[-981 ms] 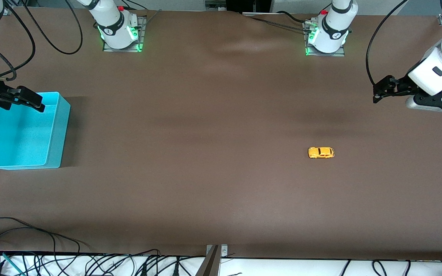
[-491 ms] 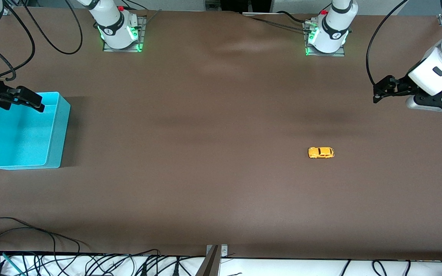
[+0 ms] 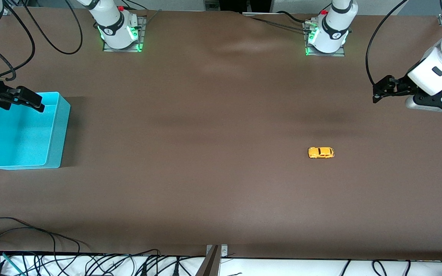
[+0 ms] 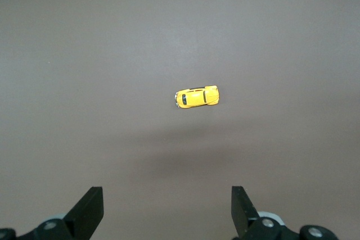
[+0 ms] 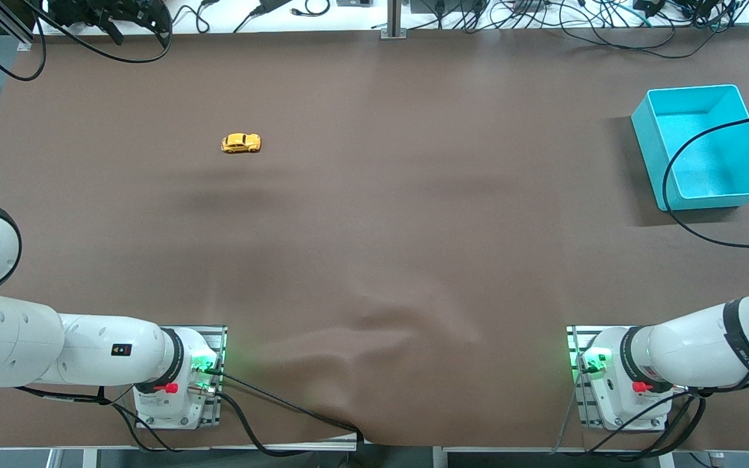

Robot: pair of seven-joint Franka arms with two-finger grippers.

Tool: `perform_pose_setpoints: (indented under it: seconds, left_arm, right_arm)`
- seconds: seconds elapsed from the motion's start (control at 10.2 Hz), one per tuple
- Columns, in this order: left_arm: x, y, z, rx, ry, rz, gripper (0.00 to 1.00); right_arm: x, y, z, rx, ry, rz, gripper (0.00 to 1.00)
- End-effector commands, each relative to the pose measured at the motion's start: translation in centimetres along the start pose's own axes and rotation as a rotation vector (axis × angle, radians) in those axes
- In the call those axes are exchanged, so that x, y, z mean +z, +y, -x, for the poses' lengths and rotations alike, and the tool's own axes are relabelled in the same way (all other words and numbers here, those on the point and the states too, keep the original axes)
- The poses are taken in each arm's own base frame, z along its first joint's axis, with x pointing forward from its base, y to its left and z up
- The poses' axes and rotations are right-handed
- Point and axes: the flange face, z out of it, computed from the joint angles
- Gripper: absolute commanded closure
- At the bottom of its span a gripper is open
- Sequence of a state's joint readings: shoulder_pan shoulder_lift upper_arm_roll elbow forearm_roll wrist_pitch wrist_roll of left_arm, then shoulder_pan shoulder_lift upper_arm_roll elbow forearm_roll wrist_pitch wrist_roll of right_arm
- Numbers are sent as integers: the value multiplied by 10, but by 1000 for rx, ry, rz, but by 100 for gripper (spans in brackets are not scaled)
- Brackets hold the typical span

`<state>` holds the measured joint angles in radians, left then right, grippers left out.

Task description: Wind up and store yellow beetle car

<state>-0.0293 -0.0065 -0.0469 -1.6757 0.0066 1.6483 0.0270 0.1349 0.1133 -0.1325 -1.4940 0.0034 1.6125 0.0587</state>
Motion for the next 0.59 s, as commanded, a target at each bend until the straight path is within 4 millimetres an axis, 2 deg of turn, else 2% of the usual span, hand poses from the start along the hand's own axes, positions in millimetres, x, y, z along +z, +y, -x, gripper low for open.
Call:
perform_pose_setpoints:
  seconds: [0.0, 0.49]
  left_arm:
    - [-6, 0, -2, 7, -3, 29, 0]
    - [-8, 0, -1, 16, -1, 28, 0]
  right_arm:
    - [0, 1, 2, -1, -7, 5, 0]
    - [0, 1, 2, -4, -8, 11, 0]
